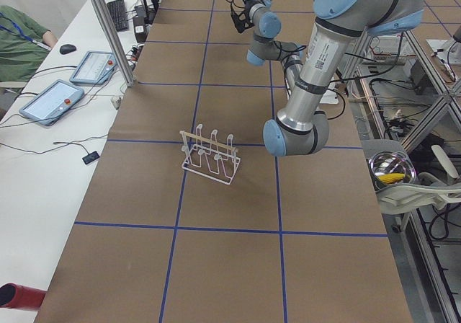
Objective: Hang cup on cup holder
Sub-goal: 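Bring the left gripper to the cup's open end while the right gripper holds it, then close the left gripper on the cup rim and open the right gripper, then carry the cup with the left gripper toward the wire rack while the right arm withdraws, then lower the cup with the left gripper onto a wooden peg of the rack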
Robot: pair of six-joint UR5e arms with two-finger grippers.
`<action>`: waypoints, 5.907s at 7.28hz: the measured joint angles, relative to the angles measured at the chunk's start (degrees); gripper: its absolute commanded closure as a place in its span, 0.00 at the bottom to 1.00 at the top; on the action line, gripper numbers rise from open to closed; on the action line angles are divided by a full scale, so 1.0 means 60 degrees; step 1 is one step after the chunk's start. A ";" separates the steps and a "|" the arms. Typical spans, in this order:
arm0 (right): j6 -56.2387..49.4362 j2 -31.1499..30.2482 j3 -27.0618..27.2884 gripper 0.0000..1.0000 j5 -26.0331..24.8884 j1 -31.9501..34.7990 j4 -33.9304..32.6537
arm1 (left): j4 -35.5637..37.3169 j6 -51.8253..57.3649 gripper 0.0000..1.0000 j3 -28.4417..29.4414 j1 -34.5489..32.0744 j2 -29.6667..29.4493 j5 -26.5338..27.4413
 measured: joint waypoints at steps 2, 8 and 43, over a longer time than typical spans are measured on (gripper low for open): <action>-0.0013 0.0001 -0.0001 1.00 -0.0029 0.0011 0.0026 | -0.0009 0.0000 0.02 -0.0039 0.0006 0.0060 -0.0003; -0.0030 -0.0001 -0.0015 1.00 -0.0097 0.0014 0.0064 | -0.0005 0.0014 0.06 -0.0087 0.0063 0.0089 -0.0004; -2.0264 -0.2424 -0.1986 0.00 0.2100 0.8328 -1.8002 | 1.2290 1.3175 1.00 -0.0592 -0.7191 0.1870 -0.5932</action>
